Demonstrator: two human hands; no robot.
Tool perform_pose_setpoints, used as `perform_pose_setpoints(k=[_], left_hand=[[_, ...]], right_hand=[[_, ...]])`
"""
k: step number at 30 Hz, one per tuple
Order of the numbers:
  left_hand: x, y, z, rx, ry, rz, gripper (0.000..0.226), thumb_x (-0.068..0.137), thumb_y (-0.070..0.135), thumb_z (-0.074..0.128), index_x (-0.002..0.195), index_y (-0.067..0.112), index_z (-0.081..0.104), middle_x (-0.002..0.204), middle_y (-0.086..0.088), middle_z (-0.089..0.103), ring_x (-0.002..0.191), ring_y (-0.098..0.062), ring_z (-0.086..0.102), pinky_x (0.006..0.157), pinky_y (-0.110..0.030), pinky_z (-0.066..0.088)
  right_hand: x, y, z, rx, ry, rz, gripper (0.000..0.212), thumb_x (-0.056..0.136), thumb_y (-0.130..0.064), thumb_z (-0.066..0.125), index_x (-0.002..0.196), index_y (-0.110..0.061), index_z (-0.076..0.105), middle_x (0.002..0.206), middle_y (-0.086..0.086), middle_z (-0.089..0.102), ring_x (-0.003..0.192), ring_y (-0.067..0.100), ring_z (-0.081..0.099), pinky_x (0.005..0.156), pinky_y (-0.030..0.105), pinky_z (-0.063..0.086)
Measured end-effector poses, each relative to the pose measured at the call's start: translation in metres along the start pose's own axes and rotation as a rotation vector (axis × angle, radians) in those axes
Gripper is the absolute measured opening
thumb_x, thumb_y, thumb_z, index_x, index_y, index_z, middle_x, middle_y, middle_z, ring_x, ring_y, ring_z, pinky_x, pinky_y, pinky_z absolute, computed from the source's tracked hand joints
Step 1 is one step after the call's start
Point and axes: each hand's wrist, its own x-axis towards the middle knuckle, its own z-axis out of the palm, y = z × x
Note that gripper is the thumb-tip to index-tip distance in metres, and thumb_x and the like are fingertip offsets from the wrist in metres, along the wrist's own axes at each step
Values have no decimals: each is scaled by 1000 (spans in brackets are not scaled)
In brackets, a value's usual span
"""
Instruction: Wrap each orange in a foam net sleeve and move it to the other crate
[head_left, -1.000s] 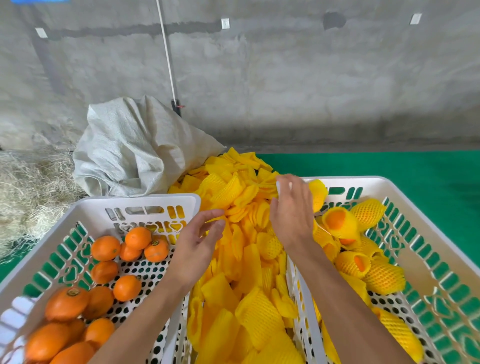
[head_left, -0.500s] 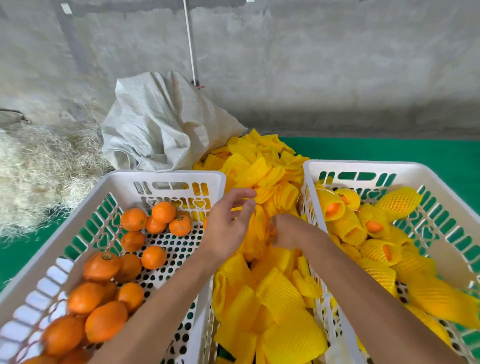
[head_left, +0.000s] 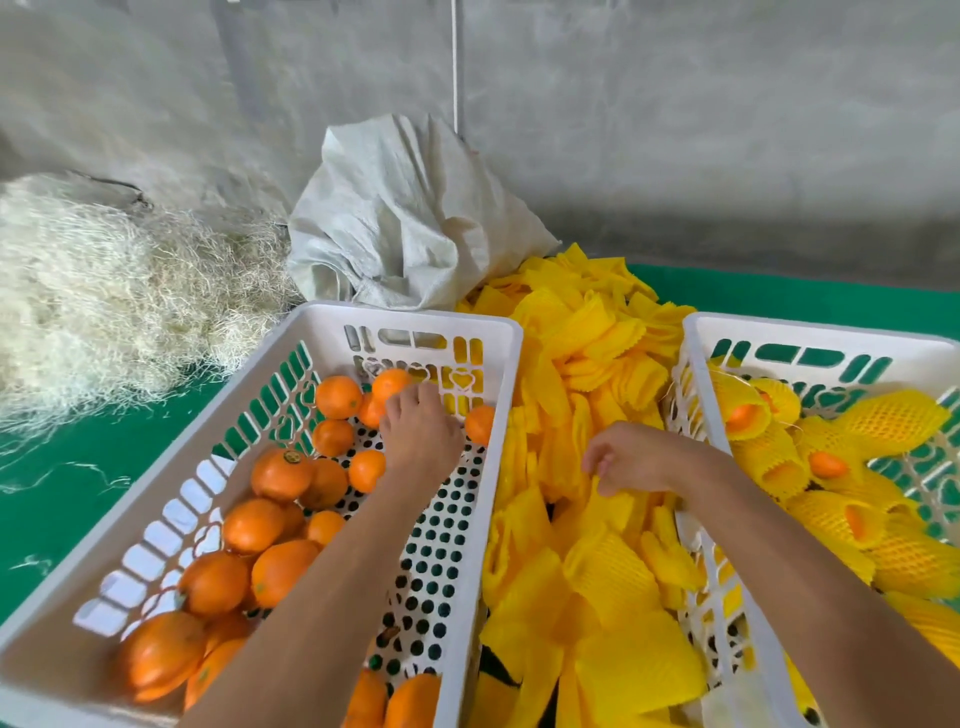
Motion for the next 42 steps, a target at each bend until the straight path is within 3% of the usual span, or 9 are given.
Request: perform_pose_setpoints(k=[4,12,17,22,25,29,32,36,42], left_hand=[[-7,-40,21,317,-344,-252,62,100,24,55,156,13,30,166,-20,21,154,-48,13,126,-59,15],[-7,-63,23,563,-322,-118,35,100,14,58,134,23,60,145,-6,44,143,-40,28,118,-55,35],[2,-22,-14,299,-116,-67,48,94,3,62,138,22,61,151,-9,40,141,-46,30,111,-55,42],[-2,44,-53,-103,385,416,40,99,5,60,137,17,59,143,-13,49,118,-38,45,98,-50,42],[-22,76,-52,-450,283,572,39,108,24,57,146,22,51,145,2,47,123,-20,53,96,-41,55],[-49,105,-37,-736,76,512,48,109,35,53,154,21,43,142,12,49,129,-5,53,94,-18,53],[-57,111,-29,-767,84,515,43,111,25,50,152,12,46,141,4,53,130,-3,52,99,-18,50],[-57,109,-29,-920,4,396,39,112,20,46,150,14,49,144,-1,56,131,-22,58,103,-49,55],[-55,107,-37,-1061,-59,236,38,110,11,49,147,17,53,145,-3,57,126,-25,64,93,-38,62]], right_hand=[[-7,-4,-2,36,-4,-9,21,85,-13,78,103,-21,73,91,6,66,99,37,70,82,47,59],[-4,-2,-5,-120,145,-37,19,92,-17,68,108,-27,71,106,2,64,89,19,62,62,28,45],[-3,-8,-13,-129,618,-193,23,98,-20,60,120,-19,66,121,3,58,105,25,61,81,38,52],[-10,-22,-17,-41,1069,-213,23,102,-25,56,121,-16,66,124,4,56,99,24,66,71,36,54],[-18,-29,-21,22,1269,-270,20,102,-22,58,118,-14,68,118,5,59,91,23,67,63,30,49],[-27,-39,-25,234,1461,-446,20,103,-20,59,119,-11,68,114,5,58,99,16,64,69,30,55],[-32,-54,-20,406,1402,-646,20,103,-18,62,120,-9,66,118,2,58,104,13,65,80,26,57],[-32,-64,-13,665,1198,-629,22,103,-23,62,121,-12,68,120,-1,67,108,11,68,86,27,58],[-25,-51,-22,953,781,-577,26,95,-25,73,119,-14,75,112,-9,77,107,6,71,83,17,55]])
